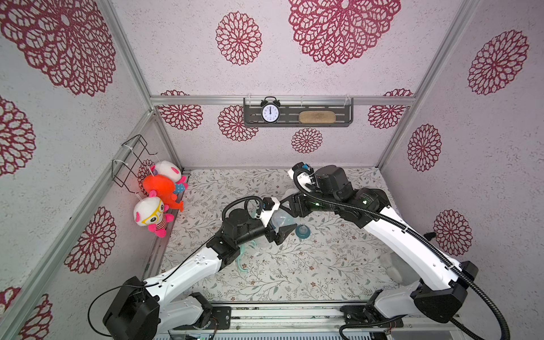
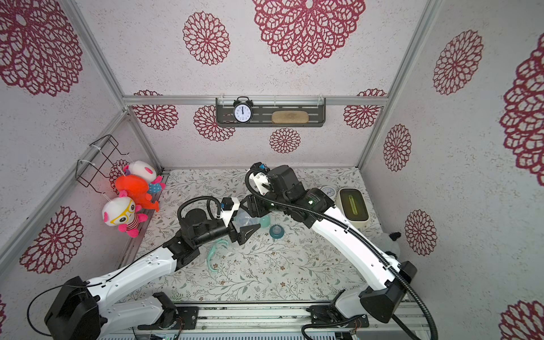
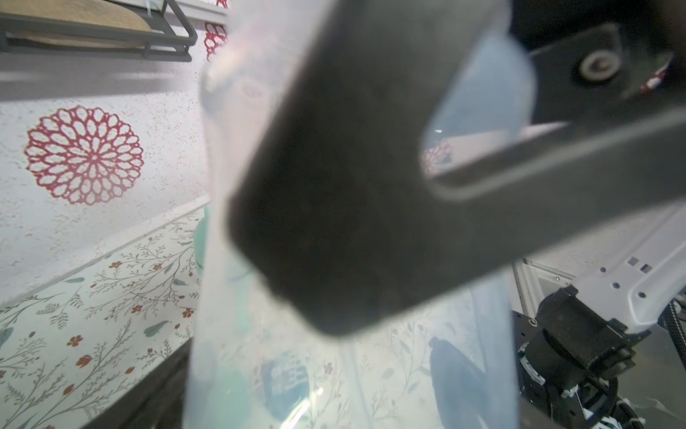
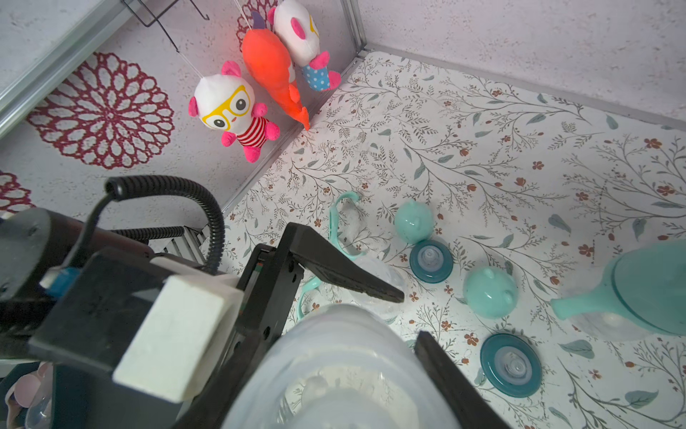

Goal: Assemble the baby bottles
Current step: Pick up the baby bottle from the center of the board.

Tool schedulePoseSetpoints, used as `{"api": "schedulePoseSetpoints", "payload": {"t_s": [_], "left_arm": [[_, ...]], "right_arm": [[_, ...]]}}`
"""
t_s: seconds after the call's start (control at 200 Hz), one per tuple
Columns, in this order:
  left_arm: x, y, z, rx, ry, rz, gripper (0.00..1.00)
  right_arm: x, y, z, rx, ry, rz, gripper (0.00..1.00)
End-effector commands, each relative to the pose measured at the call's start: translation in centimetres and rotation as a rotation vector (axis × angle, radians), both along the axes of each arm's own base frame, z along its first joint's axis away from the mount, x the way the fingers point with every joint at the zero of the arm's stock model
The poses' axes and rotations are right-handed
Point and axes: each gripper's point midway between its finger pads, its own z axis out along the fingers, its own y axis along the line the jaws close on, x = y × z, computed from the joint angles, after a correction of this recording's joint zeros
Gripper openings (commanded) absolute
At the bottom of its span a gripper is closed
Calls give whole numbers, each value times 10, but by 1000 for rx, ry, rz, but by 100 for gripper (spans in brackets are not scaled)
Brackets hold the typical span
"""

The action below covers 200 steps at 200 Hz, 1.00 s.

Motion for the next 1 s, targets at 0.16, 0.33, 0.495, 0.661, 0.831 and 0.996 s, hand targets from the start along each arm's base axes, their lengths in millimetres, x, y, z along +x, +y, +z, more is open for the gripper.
{"api": "schedulePoseSetpoints", "payload": {"t_s": [0.16, 0.33, 0.495, 0.661, 0.831, 0.996], "left_arm": [[1, -1, 20, -55, -49, 12, 94], [1, 0, 19, -57, -47, 19, 74], [1, 1, 19, -59, -46, 21, 51], [0, 4, 17, -59, -46, 34, 4], [1, 7, 12, -41, -49, 49, 0], [3, 15, 9, -35, -56, 81, 0]], "right_arm": [[-7, 1, 22, 73, -28, 10, 55], [-7, 1, 23, 75, -34, 11, 55], [-5, 2, 24, 70, -46, 10, 56], [-2, 2, 26, 67, -71, 12, 69], [-2, 0, 39, 79, -131, 17, 90], [-5, -11, 54, 79, -178, -2, 93]]}}
